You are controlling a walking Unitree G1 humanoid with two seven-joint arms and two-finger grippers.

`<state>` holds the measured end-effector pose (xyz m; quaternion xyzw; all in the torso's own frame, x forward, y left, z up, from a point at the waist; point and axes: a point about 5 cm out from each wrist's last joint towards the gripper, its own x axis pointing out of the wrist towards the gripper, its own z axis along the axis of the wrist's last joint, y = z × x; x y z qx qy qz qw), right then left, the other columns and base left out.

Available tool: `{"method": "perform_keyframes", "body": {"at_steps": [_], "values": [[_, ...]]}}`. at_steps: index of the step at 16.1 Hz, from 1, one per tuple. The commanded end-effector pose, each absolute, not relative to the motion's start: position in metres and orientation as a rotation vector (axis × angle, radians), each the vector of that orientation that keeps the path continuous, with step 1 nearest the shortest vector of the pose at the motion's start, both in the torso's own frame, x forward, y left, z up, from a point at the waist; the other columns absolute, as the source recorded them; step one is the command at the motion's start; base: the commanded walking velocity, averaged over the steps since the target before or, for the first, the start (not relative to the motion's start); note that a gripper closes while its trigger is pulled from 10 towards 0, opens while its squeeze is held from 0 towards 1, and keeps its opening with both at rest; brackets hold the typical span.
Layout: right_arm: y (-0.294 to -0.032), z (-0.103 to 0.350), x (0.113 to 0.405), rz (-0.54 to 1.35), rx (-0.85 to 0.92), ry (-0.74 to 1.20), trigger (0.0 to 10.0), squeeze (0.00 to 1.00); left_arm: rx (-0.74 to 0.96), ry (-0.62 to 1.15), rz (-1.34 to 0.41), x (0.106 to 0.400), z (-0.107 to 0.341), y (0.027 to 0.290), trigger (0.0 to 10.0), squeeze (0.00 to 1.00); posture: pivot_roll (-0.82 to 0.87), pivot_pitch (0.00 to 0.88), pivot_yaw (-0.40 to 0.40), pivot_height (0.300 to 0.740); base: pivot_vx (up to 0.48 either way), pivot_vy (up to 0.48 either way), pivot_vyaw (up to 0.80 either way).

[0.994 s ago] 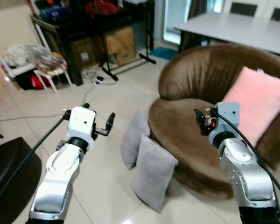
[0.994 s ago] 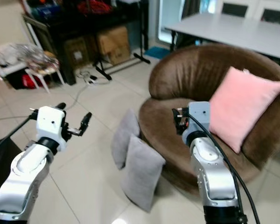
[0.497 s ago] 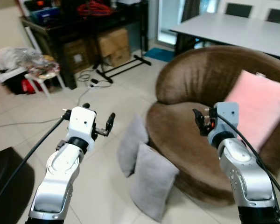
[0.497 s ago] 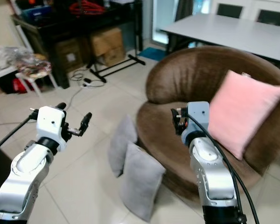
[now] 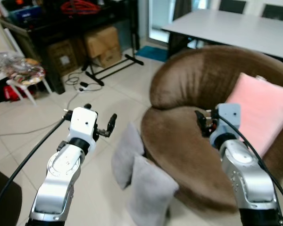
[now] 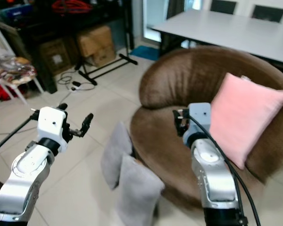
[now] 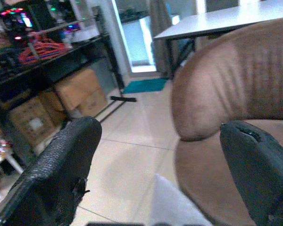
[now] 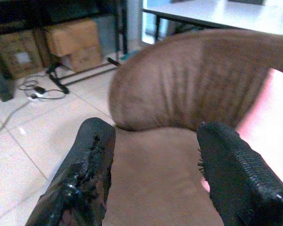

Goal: Move the pillow to the sofa from floor

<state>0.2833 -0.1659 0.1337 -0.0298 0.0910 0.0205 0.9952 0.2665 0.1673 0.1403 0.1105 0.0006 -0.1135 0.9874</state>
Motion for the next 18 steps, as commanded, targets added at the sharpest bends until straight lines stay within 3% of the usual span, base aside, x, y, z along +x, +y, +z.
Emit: {"method": "perform_keyframes", "body": {"at_steps": [1, 4, 7, 18], "values": [[-0.158, 0.136, 0.285, 0.067, -0.052, 0.173, 10.0, 0.00, 0.235, 0.002, -0.209, 0.266, 0.141, 0.175, 10.0, 0.00, -0.11, 0.000, 0.042, 0.740, 0.364, 0.000, 0.00], [-0.158, 0.136, 0.284, 0.081, -0.049, 0.161, 10.0, 0.00, 0.249, -0.009, -0.206, 0.265, 0.142, 0.174, 10.0, 0.00, -0.11, 0.000, 0.040, 0.740, 0.346, 0.000, 0.00], [-0.157, 0.134, 0.283, 0.100, -0.057, 0.155, 10.0, 0.00, 0.282, -0.074, -0.171, 0.264, 0.145, 0.174, 10.0, 0.00, -0.11, 0.000, 0.043, 0.735, 0.000, 0.000, 0.00], [-0.159, 0.130, 0.281, 0.103, -0.050, 0.121, 10.0, 0.00, 0.256, -0.038, -0.157, 0.257, 0.134, 0.180, 10.0, 0.00, -0.10, 0.000, 0.040, 0.630, 0.000, 0.000, 0.00]]}}
